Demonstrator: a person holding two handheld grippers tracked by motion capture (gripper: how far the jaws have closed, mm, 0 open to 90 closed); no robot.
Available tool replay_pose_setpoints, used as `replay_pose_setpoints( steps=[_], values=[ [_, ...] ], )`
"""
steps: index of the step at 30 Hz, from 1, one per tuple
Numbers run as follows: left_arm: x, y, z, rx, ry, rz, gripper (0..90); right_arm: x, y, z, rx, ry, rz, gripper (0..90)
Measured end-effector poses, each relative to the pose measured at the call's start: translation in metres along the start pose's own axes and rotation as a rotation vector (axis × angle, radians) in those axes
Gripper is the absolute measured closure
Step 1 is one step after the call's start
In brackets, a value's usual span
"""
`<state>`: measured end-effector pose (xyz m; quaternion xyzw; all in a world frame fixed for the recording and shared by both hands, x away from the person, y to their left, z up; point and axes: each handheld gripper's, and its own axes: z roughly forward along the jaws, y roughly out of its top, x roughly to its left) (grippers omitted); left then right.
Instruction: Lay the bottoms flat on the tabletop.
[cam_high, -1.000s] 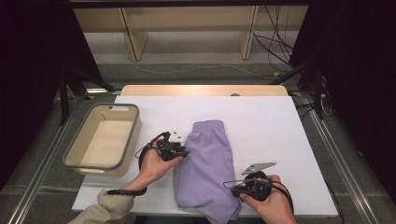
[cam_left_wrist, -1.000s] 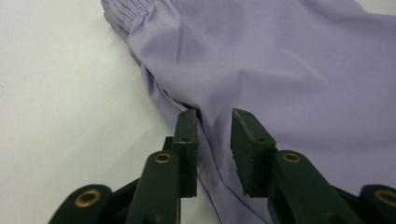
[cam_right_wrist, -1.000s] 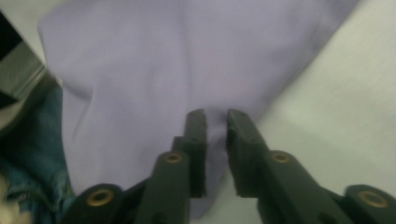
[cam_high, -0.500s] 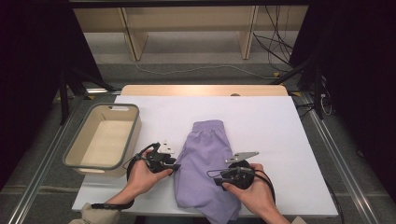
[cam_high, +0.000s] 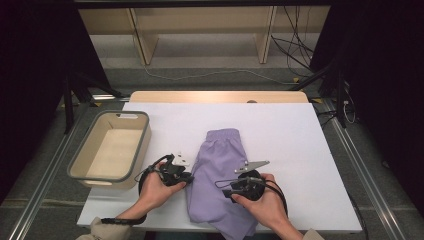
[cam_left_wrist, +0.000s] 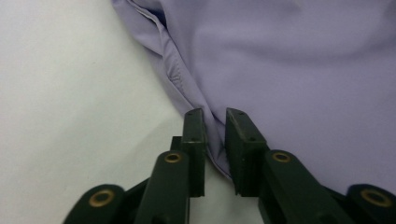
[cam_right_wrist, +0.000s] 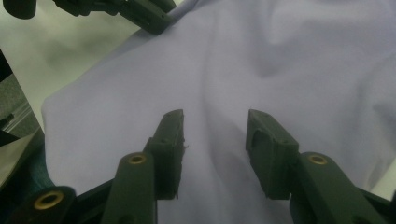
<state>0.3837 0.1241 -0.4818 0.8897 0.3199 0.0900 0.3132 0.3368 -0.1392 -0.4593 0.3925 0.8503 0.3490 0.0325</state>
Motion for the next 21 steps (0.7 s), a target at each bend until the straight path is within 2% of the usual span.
replay_pose_setpoints(
  steps=[6, 9, 12, 14, 19, 21],
  values=[
    [-0.004, 0.001, 0.001, -0.001, 0.003, 0.007, 88.0, 0.003, 0.005, 0.004, 0.0, 0.007, -0.012, 57.8],
    [-0.004, 0.001, 0.0, -0.014, -0.01, -0.013, 89.1, 0.006, 0.008, 0.007, -0.003, 0.007, -0.01, 58.0],
    [-0.004, 0.003, -0.004, -0.068, -0.043, -0.046, 89.3, 0.009, 0.013, 0.011, -0.013, 0.013, -0.02, 58.0],
    [-0.006, 0.006, -0.008, -0.102, -0.05, -0.053, 89.3, 0.01, 0.014, 0.013, -0.014, 0.017, -0.021, 58.0],
    [-0.008, 0.009, -0.014, -0.171, -0.086, -0.054, 89.3, 0.019, 0.021, 0.022, -0.019, 0.036, -0.039, 57.5],
    [-0.009, 0.009, -0.015, -0.174, -0.092, -0.044, 89.3, 0.02, 0.023, 0.024, -0.022, 0.036, -0.039, 57.4]
  ],
)
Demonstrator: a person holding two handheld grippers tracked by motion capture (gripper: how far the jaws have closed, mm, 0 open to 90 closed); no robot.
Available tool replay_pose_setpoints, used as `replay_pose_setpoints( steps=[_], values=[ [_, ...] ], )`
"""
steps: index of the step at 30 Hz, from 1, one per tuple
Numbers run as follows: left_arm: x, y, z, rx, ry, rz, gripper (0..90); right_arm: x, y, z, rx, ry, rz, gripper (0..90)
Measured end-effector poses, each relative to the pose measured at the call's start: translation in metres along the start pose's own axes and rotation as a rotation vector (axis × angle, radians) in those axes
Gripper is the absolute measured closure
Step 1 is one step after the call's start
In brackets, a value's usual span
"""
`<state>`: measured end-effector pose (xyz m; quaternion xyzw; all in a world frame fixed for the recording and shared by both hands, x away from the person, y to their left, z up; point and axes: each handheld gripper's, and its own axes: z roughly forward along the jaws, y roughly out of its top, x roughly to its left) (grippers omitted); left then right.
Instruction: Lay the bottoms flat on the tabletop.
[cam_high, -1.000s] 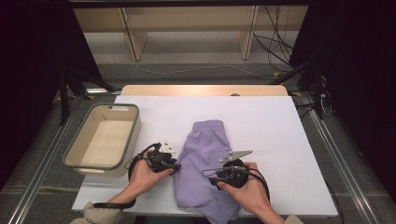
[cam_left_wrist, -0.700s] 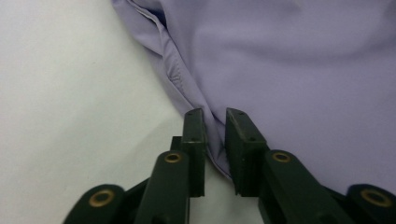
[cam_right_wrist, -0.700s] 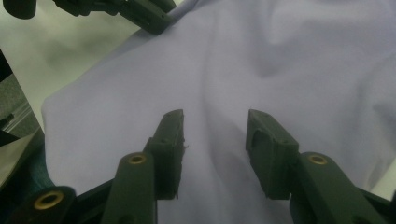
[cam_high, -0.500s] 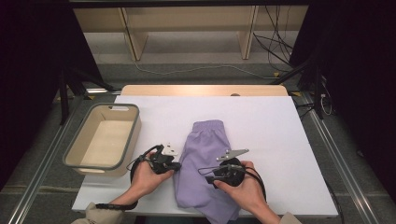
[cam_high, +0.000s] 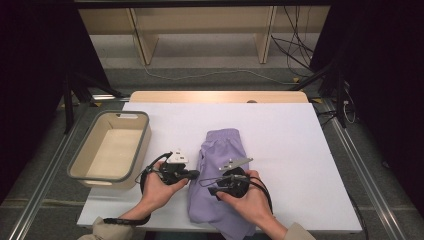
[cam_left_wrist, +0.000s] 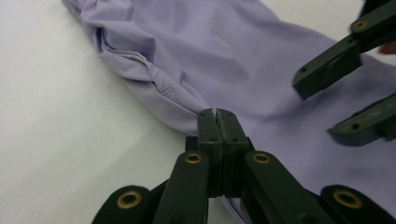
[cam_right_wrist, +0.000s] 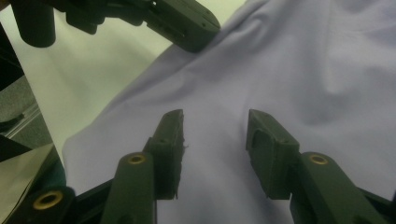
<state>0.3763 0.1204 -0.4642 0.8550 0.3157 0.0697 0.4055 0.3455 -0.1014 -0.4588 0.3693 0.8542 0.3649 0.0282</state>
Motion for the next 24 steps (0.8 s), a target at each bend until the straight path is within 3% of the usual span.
replay_pose_setpoints(
  steps=[2, 4, 5, 10, 14, 24],
  values=[
    [-0.001, 0.0, 0.001, -0.007, -0.018, -0.007, 89.3, -0.002, 0.002, 0.001, -0.013, -0.005, 0.012, 57.4],
    [-0.003, 0.0, 0.002, -0.003, -0.022, -0.001, 89.3, -0.007, 0.004, 0.0, -0.033, -0.014, 0.033, 58.7],
    [-0.003, 0.001, 0.003, -0.001, -0.023, 0.007, 89.3, -0.012, 0.007, 0.0, -0.055, -0.023, 0.064, 60.4],
    [-0.008, 0.002, 0.007, 0.014, -0.022, 0.03, 89.3, -0.023, 0.017, 0.001, -0.101, -0.047, 0.11, 63.1],
    [-0.007, 0.001, 0.008, 0.014, -0.02, 0.031, 89.2, -0.032, 0.029, 0.012, -0.117, -0.062, 0.133, 63.9],
    [-0.009, 0.001, 0.011, 0.029, -0.025, 0.053, 89.3, -0.036, 0.042, 0.026, -0.132, -0.067, 0.146, 63.9]
  ],
)
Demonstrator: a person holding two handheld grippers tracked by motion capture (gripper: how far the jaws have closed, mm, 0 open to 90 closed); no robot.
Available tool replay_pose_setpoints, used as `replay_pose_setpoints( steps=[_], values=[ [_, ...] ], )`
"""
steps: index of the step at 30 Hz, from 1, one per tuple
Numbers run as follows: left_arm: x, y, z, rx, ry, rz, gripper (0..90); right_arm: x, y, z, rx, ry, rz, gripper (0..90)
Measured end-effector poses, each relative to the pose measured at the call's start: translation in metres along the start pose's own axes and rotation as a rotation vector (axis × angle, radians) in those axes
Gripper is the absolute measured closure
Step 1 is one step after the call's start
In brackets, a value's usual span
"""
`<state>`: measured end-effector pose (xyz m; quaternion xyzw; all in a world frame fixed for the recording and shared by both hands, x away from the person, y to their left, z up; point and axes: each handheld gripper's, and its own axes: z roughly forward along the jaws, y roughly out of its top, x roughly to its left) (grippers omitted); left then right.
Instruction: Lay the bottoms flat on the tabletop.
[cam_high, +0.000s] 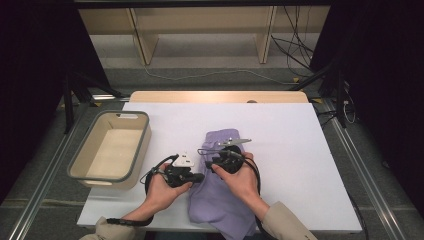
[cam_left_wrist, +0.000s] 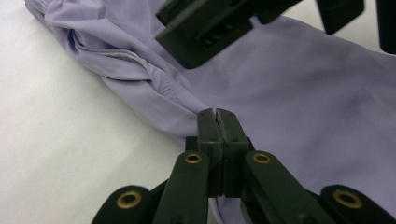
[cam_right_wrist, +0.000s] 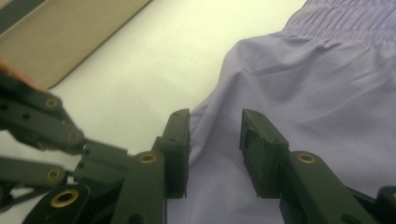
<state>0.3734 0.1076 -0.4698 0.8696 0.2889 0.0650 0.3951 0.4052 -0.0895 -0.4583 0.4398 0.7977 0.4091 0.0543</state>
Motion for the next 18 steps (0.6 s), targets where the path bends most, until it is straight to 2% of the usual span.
replay_pose_setpoints(
  steps=[7, 18],
  values=[
    [-0.002, 0.0, 0.002, 0.004, -0.005, 0.009, 89.2, 0.002, 0.004, 0.008, 0.016, 0.002, -0.003, 65.2],
    [-0.002, 0.0, 0.002, 0.008, -0.008, 0.013, 89.2, -0.001, 0.005, 0.014, 0.032, -0.006, -0.009, 84.9]
  ],
)
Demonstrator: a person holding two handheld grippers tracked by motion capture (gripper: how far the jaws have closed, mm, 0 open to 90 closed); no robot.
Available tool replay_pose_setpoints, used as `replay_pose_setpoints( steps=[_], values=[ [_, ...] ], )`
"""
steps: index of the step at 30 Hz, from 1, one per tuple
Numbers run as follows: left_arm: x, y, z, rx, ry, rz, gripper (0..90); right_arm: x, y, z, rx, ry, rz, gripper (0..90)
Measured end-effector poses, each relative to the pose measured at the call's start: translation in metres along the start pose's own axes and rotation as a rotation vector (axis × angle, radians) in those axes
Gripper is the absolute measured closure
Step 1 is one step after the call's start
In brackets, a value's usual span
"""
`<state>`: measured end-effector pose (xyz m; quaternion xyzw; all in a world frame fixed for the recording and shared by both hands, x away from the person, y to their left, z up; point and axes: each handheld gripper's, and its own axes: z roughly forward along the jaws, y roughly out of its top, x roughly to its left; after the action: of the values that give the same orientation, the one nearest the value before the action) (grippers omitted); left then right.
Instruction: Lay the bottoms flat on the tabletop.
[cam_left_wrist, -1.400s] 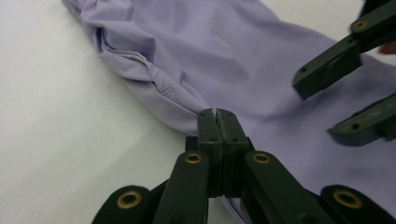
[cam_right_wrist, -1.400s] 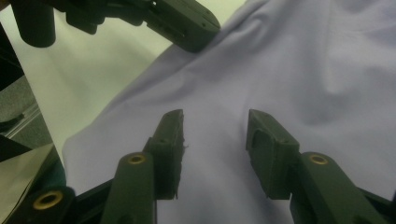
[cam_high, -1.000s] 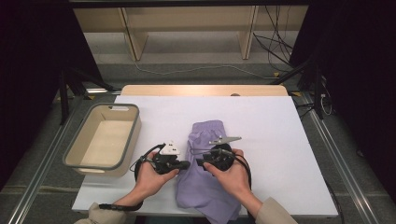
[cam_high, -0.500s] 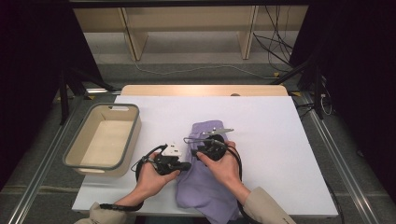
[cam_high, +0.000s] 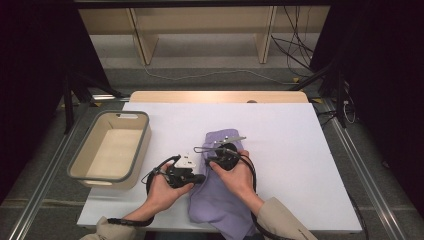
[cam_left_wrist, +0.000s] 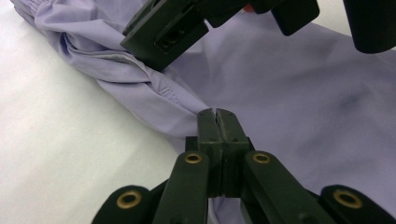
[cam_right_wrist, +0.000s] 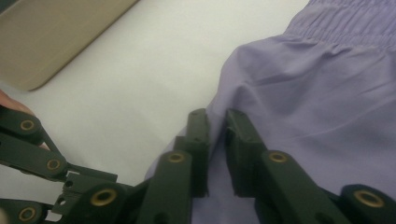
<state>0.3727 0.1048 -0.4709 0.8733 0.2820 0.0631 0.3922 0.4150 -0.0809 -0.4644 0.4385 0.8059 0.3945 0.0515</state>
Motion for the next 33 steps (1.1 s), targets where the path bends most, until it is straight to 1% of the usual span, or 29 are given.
replay_pose_setpoints(
  steps=[2, 3, 8, 19, 25, 33],
  values=[
    [0.0, 0.0, 0.0, 0.0, 0.0, 0.0, 89.2, 0.0, 0.0, 0.001, -0.002, -0.003, -0.006, 89.2],
    [0.0, 0.0, 0.0, 0.0, 0.002, 0.001, 89.2, 0.0, 0.0, 0.001, -0.001, -0.002, -0.007, 90.0],
    [0.0, 0.0, -0.001, -0.001, 0.003, -0.001, 89.2, 0.001, 0.0, 0.0, -0.006, -0.009, -0.015, 90.0],
    [0.002, -0.001, -0.002, 0.0, 0.013, -0.011, 89.2, -0.001, 0.001, -0.004, -0.014, -0.025, -0.017, 90.0],
    [0.003, -0.001, -0.002, -0.003, 0.016, -0.017, 89.2, -0.003, 0.0, -0.006, -0.005, -0.037, -0.012, 90.0],
    [0.005, -0.001, -0.004, -0.001, 0.023, -0.018, 89.2, -0.007, -0.001, -0.014, -0.001, -0.055, 0.001, 90.0]
  ],
)
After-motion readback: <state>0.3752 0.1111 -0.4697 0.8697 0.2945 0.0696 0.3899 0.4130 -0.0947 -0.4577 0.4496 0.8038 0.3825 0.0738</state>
